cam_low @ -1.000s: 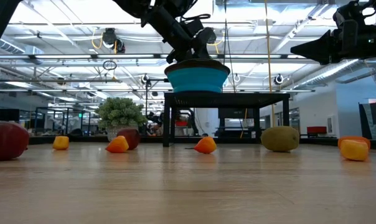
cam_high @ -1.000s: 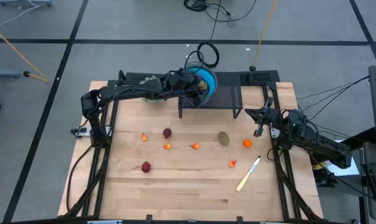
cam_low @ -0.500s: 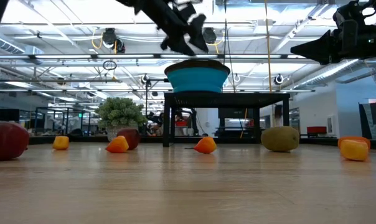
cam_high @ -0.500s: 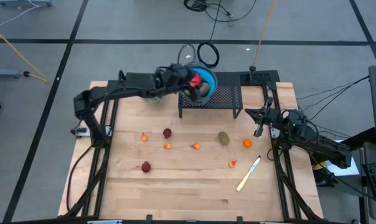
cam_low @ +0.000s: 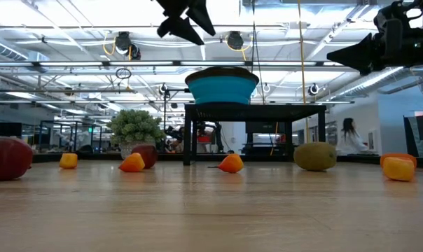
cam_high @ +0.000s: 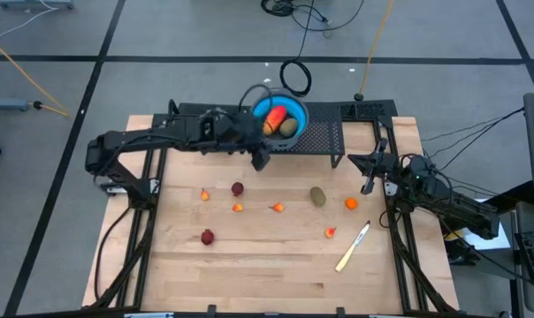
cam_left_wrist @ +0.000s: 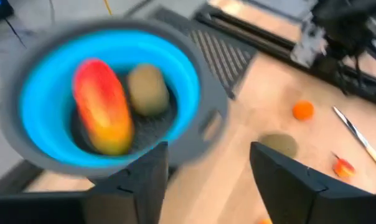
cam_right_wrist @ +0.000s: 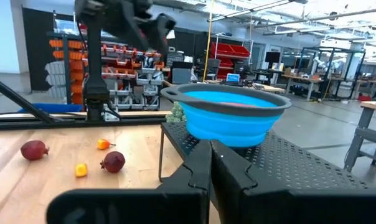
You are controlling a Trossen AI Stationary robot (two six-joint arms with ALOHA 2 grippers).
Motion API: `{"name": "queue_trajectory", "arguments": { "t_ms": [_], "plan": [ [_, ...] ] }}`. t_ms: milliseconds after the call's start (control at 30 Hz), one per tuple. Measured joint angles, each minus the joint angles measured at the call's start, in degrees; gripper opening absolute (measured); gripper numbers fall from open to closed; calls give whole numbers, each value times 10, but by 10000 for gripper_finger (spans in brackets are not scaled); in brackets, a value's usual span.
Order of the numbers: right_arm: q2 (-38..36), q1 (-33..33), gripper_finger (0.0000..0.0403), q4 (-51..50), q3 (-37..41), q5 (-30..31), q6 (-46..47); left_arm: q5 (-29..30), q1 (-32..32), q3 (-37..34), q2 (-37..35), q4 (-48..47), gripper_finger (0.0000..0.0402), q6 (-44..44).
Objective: Pick & Place Fruit
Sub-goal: Put the brown kiwi into the blue strainer bowl on the shelf
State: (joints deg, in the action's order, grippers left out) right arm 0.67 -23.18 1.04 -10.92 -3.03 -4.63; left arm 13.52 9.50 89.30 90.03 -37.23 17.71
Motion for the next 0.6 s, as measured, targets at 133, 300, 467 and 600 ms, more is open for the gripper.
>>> {"name": "queue_trajectory", "arguments": {
  "t_ms": [133, 300, 467, 600],
  "plan": [
    [0, 0, 0, 0, 0, -2, 12, 20, -33, -3, -1, -6, 179, 17],
    [0, 0, 0, 0, 0, -43, 26, 47, -73, -12, -1, -4, 117, 38],
    [0, 0, 0, 1, 0, -78, 33, 50, -105, -26, -1, 0, 54, 41],
    [0, 0, 0, 10, 0, -83, 65, 60, -120, -59, -1, 35, 9, 60]
  ]
}}
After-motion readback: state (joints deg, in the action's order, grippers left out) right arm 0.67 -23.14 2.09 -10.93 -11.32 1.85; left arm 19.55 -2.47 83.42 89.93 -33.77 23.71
